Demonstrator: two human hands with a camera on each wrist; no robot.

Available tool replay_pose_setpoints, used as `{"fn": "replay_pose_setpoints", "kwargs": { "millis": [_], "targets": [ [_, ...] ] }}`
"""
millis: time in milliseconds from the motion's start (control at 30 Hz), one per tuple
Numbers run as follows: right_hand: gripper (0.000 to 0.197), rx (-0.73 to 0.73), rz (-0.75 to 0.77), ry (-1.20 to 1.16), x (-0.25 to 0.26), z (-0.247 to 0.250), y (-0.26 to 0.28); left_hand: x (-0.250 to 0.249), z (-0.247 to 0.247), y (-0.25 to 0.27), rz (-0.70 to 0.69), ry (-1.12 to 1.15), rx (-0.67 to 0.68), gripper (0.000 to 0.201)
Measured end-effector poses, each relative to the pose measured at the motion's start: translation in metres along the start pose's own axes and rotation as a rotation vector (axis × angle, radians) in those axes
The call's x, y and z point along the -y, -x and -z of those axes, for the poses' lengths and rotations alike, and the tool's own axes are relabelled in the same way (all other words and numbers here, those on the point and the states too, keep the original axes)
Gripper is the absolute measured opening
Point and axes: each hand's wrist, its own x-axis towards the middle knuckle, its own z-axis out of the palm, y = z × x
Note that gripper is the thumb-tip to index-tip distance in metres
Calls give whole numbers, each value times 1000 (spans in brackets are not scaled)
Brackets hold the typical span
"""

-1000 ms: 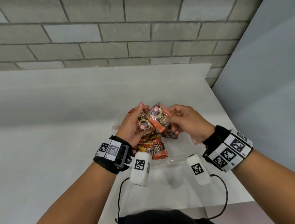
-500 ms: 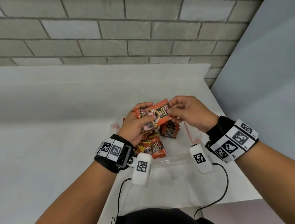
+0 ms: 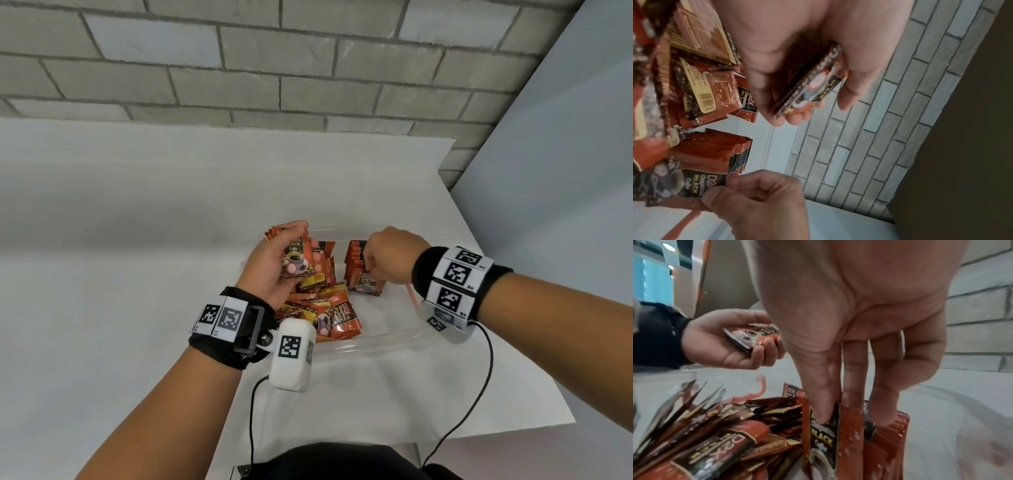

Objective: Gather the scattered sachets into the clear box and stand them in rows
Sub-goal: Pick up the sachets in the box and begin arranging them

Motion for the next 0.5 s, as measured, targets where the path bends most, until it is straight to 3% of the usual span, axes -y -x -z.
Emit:
{"fn": "replay_pose_setpoints", "kwargs": {
  "millis": [500],
  "targets": [
    [9,50,-54,263,5,-9,-7,-6,14,3,1,-19,-14,16]
  ]
}}
